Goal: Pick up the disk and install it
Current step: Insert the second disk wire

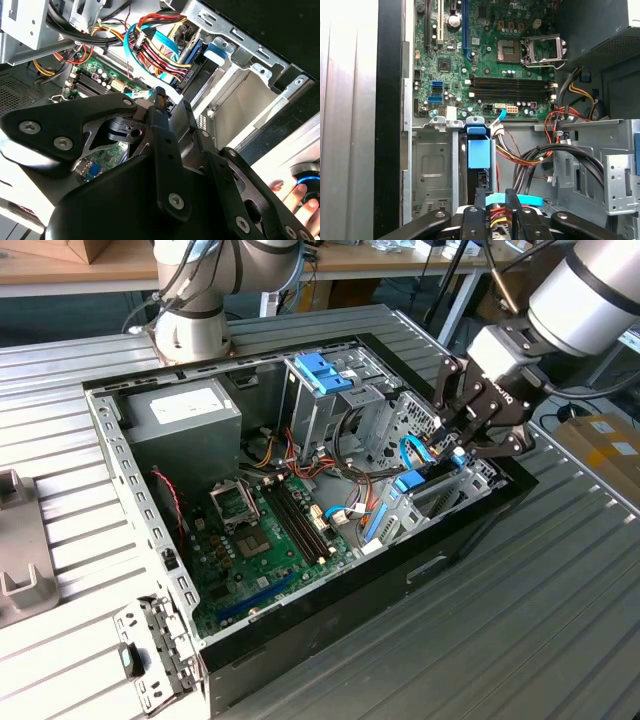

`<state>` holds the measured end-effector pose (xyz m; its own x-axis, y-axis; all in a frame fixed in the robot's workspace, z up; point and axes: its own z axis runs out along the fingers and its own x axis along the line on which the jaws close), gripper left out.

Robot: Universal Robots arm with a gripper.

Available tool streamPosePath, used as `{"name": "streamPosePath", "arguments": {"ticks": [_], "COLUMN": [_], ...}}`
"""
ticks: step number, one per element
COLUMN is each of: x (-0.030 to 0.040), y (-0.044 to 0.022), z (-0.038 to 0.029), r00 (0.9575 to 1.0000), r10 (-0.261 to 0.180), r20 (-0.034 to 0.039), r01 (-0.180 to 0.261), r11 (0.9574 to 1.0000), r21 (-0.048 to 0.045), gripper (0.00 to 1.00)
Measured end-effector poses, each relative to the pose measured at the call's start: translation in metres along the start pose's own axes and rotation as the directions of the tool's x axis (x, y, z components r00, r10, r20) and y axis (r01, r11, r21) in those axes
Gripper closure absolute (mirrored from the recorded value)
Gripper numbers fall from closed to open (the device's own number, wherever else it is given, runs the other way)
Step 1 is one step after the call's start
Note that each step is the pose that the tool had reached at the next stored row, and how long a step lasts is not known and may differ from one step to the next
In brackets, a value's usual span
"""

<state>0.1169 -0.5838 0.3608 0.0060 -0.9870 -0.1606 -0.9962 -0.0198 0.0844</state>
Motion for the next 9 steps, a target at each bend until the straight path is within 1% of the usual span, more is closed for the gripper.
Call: {"name": "streamPosePath", "arguments": {"ticks": [2, 3, 4, 5, 6, 8, 9], "x": [-0.0003, -0.0004, -0.0004, -0.0004, -0.0004, -0.0003, -0.0003], "y": [0.0001, 0.0001, 0.0001, -0.0001, -0.0013, -0.0054, -0.0087], "z": [-0.0012, -0.0013, -0.0013, -0.0015, -0.0016, -0.0017, -0.0019], "r00": [1.0000, 1.0000, 1.0000, 1.0000, 1.0000, 1.0000, 1.0000], "r10": [0.000, 0.000, 0.000, 0.000, 0.000, 0.000, 0.001], "r20": [0.0006, 0.0009, 0.0014, 0.0016, 0.0019, 0.0026, 0.0025], "r01": [0.000, 0.000, 0.000, 0.000, 0.000, 0.000, -0.001], "r11": [1.0000, 1.0000, 1.0000, 1.0000, 1.0000, 1.0000, 1.0000], "r21": [0.0000, 0.0000, 0.0000, -0.0001, -0.0010, -0.0045, -0.0071], "gripper": [0.72, 0.78, 0.78, 0.85, 0.90, 0.90, 0.90]}}
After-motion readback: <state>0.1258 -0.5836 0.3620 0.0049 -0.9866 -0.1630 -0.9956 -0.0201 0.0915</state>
